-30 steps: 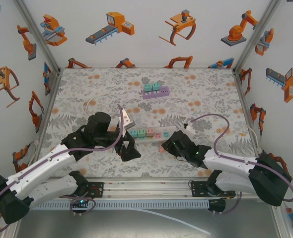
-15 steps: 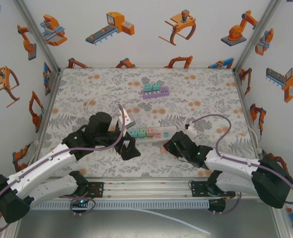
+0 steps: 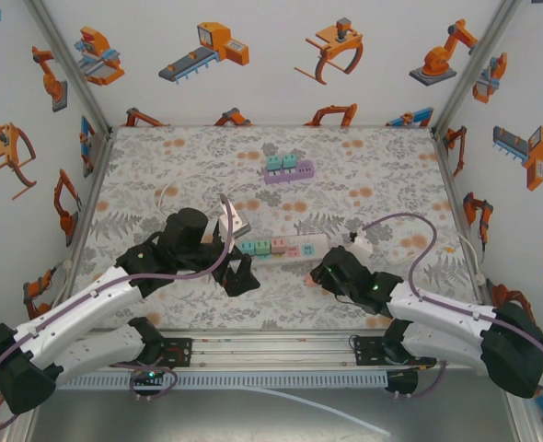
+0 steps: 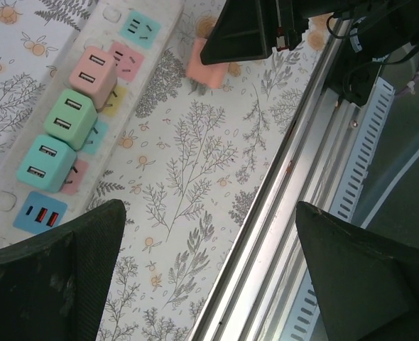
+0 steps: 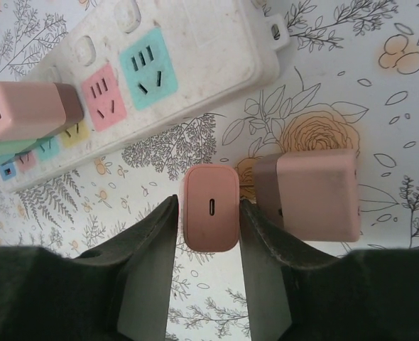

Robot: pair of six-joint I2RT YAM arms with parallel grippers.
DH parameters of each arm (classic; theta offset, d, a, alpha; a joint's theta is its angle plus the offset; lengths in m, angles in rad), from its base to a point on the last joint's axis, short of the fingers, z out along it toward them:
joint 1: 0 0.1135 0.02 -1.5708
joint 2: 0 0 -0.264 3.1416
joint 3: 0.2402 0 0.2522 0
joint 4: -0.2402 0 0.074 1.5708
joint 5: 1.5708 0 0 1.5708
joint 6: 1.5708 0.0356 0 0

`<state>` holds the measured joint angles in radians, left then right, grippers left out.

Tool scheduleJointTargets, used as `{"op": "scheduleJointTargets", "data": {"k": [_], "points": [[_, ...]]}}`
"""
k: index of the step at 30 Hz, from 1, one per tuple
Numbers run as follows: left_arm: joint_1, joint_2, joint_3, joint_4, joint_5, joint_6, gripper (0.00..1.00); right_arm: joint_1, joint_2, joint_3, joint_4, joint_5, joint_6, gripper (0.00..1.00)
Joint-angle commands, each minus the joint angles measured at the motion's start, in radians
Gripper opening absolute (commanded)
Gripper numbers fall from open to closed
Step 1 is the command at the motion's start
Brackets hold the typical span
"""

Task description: Pull the plug off the socket

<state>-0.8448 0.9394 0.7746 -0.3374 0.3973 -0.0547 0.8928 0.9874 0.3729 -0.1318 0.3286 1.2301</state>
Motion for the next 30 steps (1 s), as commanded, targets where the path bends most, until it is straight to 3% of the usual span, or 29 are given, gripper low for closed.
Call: {"op": "scheduleJointTargets", "data": {"k": [1, 6, 11, 16, 20, 23, 27, 30], "points": [[-0.007, 0.0, -0.001, -0.017, -0.014, 0.018, 0.97, 0.006, -0.03, -0.002, -0.037, 0.051, -0.021, 0.43], [-0.007, -0.008, 0.0, -0.019, -0.043, 0.01, 0.97, 0.006, -0.058, 0.014, -0.064, 0.072, -0.056, 0.45], [-0.007, -0.039, -0.013, -0.027, -0.174, -0.022, 0.97, 0.006, -0.112, 0.068, -0.118, 0.138, -0.178, 0.45], [-0.005, -0.08, -0.035, -0.022, -0.343, -0.082, 0.97, 0.004, -0.148, 0.139, -0.105, 0.256, -0.464, 0.52], [0.005, -0.111, -0.048, -0.03, -0.439, -0.135, 0.97, -0.009, -0.147, 0.19, 0.01, 0.274, -0.844, 0.59], [0.026, -0.13, -0.064, -0.036, -0.504, -0.183, 0.97, -0.045, -0.125, 0.212, 0.135, 0.114, -1.152, 0.61], [0.098, -0.143, -0.078, -0.041, -0.511, -0.269, 0.97, -0.092, -0.071, 0.234, 0.236, -0.299, -1.563, 0.61], [0.157, -0.148, -0.09, -0.05, -0.489, -0.321, 0.97, -0.141, -0.006, 0.289, 0.201, -0.529, -1.749, 0.61]]}}
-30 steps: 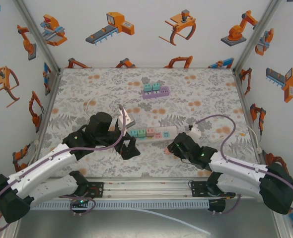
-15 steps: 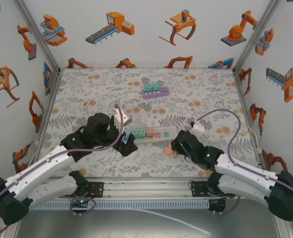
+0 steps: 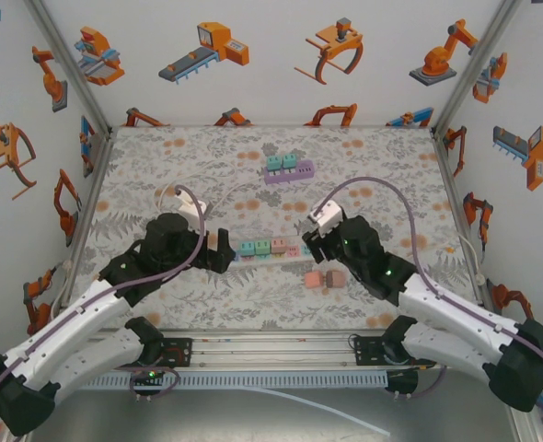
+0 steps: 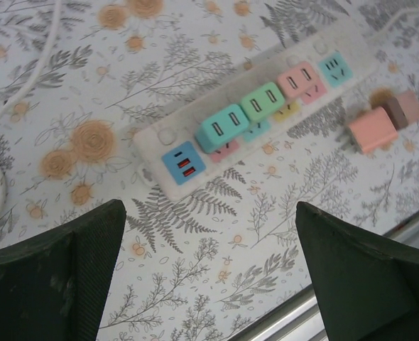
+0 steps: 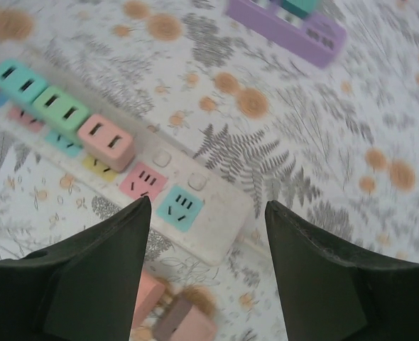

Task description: Pull the plug off the socket

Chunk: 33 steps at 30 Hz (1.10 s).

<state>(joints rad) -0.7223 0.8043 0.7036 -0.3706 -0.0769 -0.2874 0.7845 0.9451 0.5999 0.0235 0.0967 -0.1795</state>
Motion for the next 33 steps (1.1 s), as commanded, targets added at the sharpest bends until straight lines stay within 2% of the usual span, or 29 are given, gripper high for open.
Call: {"op": "scheduleJointTargets", "data": {"k": [1, 6, 10, 15, 19, 25, 33], "points": [[0.049, -0.009, -0.024, -0.019, -0.017, -0.101, 0.97, -0.061, 0.066, 0.091, 0.018, -0.382, -0.379, 0.61], [0.116, 0.03, -0.036, -0.019, 0.004, -0.169, 0.97, -0.14, 0.236, 0.263, -0.184, -0.698, -0.567, 0.63], [0.175, 0.129, -0.022, -0.007, 0.005, -0.227, 0.97, -0.158, 0.389, 0.379, -0.291, -0.798, -0.663, 0.62], [0.188, 0.267, -0.001, 0.06, -0.03, -0.253, 0.97, -0.159, 0.562, 0.495, -0.392, -0.842, -0.732, 0.6], [0.189, 0.38, 0.023, 0.089, -0.043, -0.265, 0.99, -0.157, 0.654, 0.537, -0.435, -0.833, -0.756, 0.58], [0.188, 0.508, 0.05, 0.111, -0.021, -0.269, 0.9, -0.157, 0.724, 0.535, -0.452, -0.813, -0.765, 0.55], [0.185, 0.582, 0.043, 0.149, 0.031, -0.27, 0.82, -0.156, 0.783, 0.527, -0.431, -0.809, -0.764, 0.43]]}}
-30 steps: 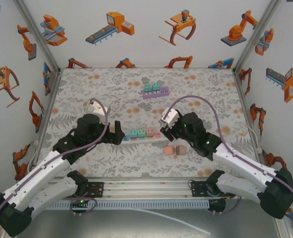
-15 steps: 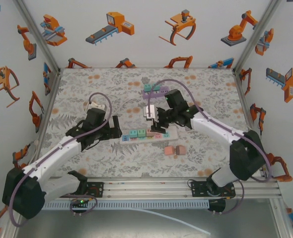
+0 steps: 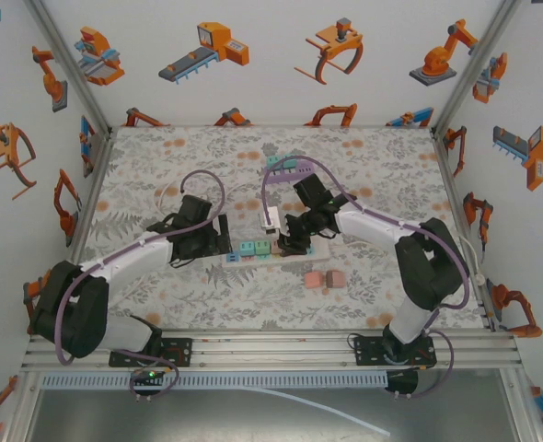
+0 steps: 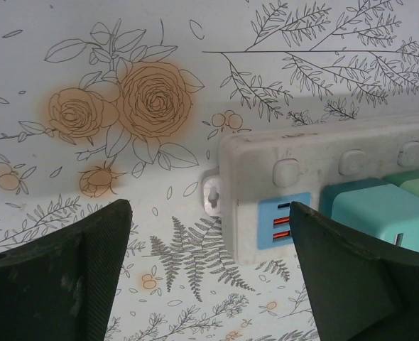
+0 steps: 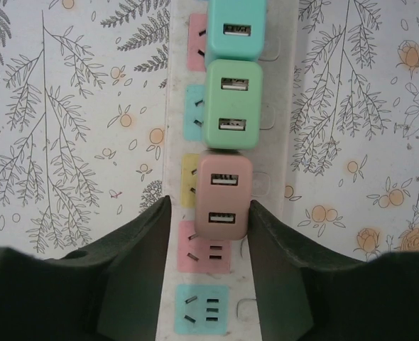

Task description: Pull the plug off the socket

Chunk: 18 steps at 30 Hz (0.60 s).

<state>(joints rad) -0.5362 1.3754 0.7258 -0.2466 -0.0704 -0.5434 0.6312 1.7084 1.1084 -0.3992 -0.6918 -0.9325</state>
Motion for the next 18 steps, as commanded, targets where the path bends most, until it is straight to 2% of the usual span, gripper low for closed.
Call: {"op": "scheduleJointTargets", "data": {"k": [1, 18], "points": [[-0.004, 0.016, 0.017, 0.03, 0.025, -0.008, 0.81, -0.002, 0.025, 0.018, -0.001, -0.02, -0.01, 0.41], [-0.036, 0.08, -0.013, -0.04, 0.036, 0.038, 0.76, 0.001, 0.052, 0.042, 0.058, -0.061, 0.06, 0.27]]}}
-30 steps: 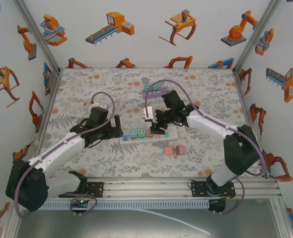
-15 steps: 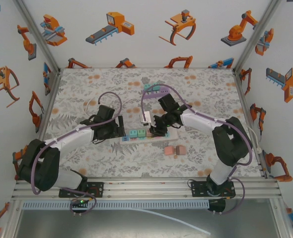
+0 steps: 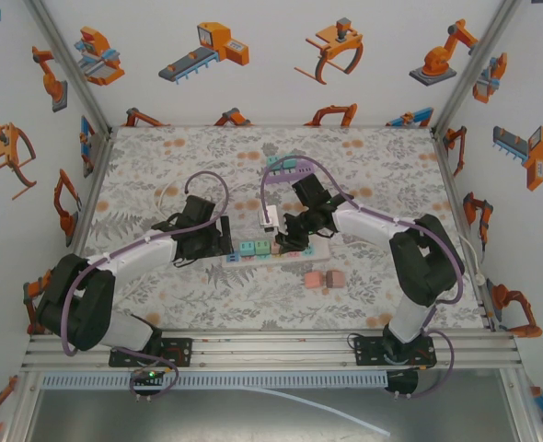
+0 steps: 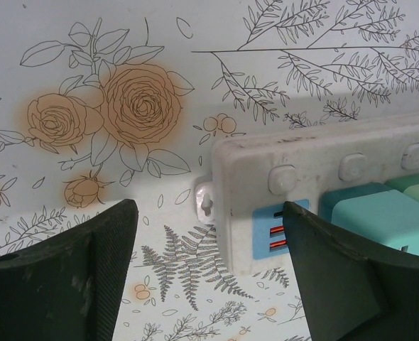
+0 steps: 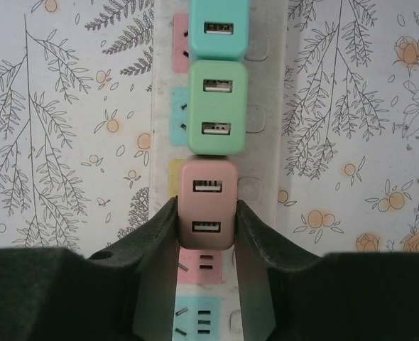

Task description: Pull the plug off the socket

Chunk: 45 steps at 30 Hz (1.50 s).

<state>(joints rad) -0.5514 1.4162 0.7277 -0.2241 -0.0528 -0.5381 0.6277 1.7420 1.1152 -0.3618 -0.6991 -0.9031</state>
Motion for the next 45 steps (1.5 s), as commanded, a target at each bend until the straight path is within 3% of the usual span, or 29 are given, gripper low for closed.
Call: {"op": "scheduleJointTargets", "data": {"k": [1, 18, 24, 29, 36, 45], "points": [[-0.022, 0.042, -0.018, -0.064, 0.029, 0.039, 0.76, 0.004, 0.019, 0.037, 0.025, -0.058, 0.037, 0.27], [-0.027, 0.035, -0.057, -0.098, -0.02, 0.03, 0.76, 0.003, -0.017, 0.078, 0.053, -0.102, 0.136, 0.18], [-0.028, 0.029, -0.056, -0.106, -0.031, 0.027, 0.76, 0.031, -0.066, -0.001, 0.081, -0.004, 0.01, 0.16], [-0.027, 0.031, -0.06, -0.104, -0.037, 0.021, 0.76, 0.041, -0.107, -0.062, 0.152, 0.017, -0.005, 0.16], [-0.028, 0.025, -0.06, -0.11, -0.043, 0.023, 0.76, 0.017, -0.11, -0.059, 0.189, -0.055, 0.107, 0.15], [-0.028, -0.003, -0.059, -0.114, -0.042, 0.024, 0.76, 0.015, -0.119, -0.059, 0.189, -0.059, 0.136, 0.15]]}}
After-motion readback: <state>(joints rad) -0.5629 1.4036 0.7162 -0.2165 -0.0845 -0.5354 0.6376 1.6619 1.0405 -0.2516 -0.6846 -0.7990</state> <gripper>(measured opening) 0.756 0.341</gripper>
